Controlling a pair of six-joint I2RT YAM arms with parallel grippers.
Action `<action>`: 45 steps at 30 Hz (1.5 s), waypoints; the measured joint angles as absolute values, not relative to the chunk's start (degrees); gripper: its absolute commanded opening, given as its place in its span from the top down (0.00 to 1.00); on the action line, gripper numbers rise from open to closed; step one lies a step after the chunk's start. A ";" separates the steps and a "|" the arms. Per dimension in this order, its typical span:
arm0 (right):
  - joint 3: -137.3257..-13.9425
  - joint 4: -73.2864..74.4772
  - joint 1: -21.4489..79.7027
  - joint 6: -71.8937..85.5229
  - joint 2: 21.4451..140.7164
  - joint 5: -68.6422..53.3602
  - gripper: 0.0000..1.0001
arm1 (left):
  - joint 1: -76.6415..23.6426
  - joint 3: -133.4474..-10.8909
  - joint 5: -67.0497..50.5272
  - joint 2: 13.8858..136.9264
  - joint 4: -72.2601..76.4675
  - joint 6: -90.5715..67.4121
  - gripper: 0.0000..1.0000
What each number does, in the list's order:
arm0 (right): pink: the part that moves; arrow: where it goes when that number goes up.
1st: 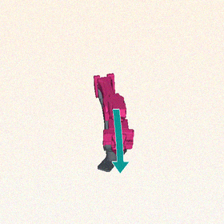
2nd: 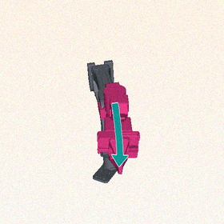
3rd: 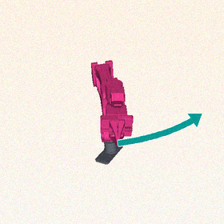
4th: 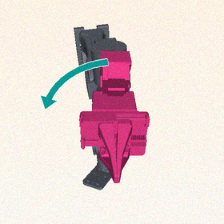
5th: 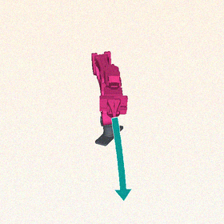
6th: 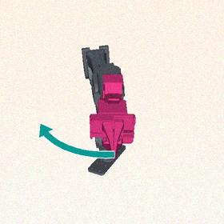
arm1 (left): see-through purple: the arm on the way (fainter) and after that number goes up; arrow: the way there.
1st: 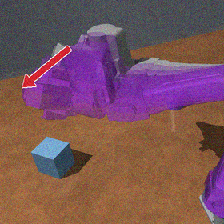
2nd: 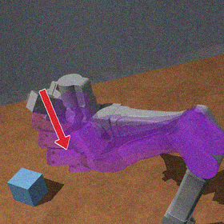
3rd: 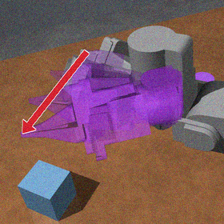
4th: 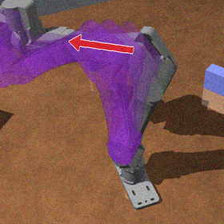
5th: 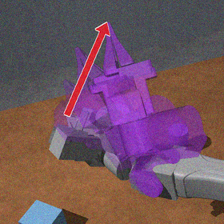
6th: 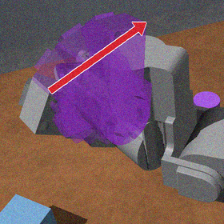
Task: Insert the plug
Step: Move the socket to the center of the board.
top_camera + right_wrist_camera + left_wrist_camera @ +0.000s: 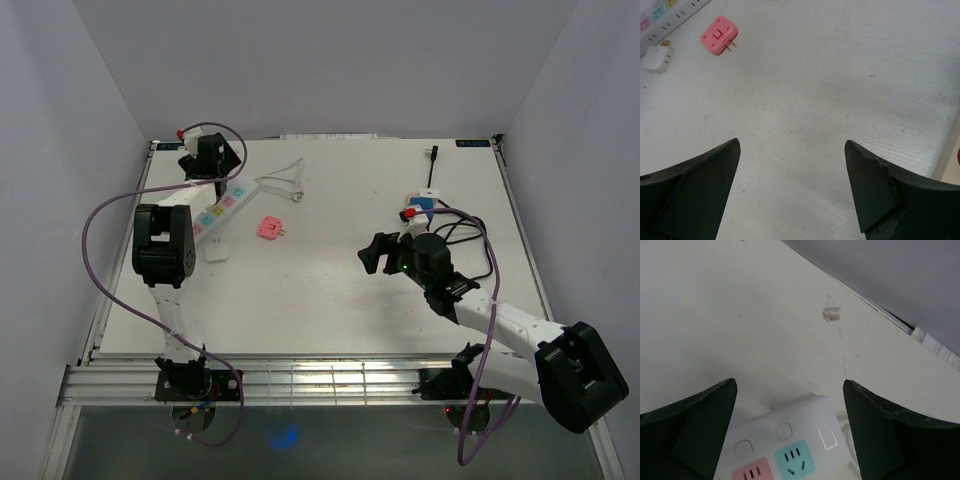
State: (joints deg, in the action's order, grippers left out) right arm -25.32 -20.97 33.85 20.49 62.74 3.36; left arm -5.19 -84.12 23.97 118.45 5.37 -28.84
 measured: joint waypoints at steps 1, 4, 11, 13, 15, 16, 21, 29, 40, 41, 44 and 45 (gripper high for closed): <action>-25.32 -21.23 33.85 20.64 63.07 2.83 0.10 | -4.03 -84.55 23.38 118.72 5.72 -28.99 0.02; -25.32 -21.50 33.89 20.93 64.05 1.93 0.10 | -0.23 -85.43 21.93 119.90 6.33 -29.19 0.02; -25.32 -21.67 33.93 21.08 64.77 1.10 0.10 | 5.06 -86.13 17.17 123.92 5.21 -30.09 0.02; -25.32 -21.71 33.93 21.08 64.77 0.60 0.10 | 5.15 -86.13 14.02 124.44 4.84 -30.89 0.02; -25.32 -21.89 33.93 21.08 64.77 -0.23 0.10 | 5.32 -85.71 9.89 124.51 4.75 -32.34 0.02; -25.32 -22.09 33.93 21.08 64.77 -0.56 0.10 | 5.45 -85.41 7.53 124.51 5.21 -33.30 0.02; -25.32 -22.68 33.93 21.12 64.77 -1.98 0.10 | 6.68 -80.95 -1.54 124.25 10.35 -37.93 0.02; -25.32 -22.92 33.93 21.08 64.75 -2.76 0.10 | 7.90 -72.73 -9.02 121.86 19.57 -41.60 0.04; -25.32 -23.14 33.93 20.95 65.06 -4.29 0.10 | 6.55 -44.86 -15.86 111.04 43.90 -48.38 0.06; -25.32 -23.14 33.93 20.91 65.06 -4.36 0.10 | 6.44 -43.00 -16.16 110.61 46.04 -48.80 0.06; -25.32 -23.18 33.93 20.88 65.10 -4.78 0.10 | 5.98 -40.73 -16.58 110.06 48.95 -48.77 0.06; -25.32 -23.20 33.93 20.93 65.10 -4.97 0.10 | 5.82 -41.01 -16.51 110.13 48.84 -48.62 0.06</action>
